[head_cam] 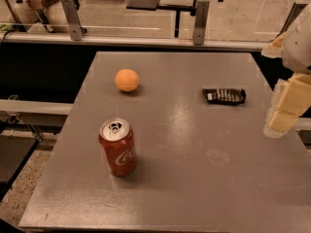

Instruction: Move rxbar chocolate near orange

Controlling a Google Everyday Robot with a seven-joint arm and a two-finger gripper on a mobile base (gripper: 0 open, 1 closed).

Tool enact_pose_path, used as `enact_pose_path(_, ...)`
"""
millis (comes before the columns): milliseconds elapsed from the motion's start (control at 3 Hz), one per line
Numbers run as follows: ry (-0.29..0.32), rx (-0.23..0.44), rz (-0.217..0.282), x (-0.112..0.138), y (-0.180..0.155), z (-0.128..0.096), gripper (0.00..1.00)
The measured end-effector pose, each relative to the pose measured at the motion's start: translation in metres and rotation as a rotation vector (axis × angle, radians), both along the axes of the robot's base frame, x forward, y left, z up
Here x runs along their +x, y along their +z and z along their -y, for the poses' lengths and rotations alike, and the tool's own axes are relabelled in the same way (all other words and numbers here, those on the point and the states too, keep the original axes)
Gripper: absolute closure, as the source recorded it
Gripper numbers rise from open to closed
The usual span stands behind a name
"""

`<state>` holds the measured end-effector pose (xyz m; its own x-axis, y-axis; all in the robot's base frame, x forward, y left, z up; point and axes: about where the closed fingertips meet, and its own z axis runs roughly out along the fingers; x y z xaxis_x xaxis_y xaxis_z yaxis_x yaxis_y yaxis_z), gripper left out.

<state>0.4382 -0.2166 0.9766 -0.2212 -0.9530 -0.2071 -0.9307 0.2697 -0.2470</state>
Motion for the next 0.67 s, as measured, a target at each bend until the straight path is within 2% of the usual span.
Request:
enact_pose_path(333,0.000,0.000,0.000,0.000,0.000,0.000,0.00)
enact_pose_path(667,0.016,0.007,-0.004,0.012,-0.006,-0.001,0.00)
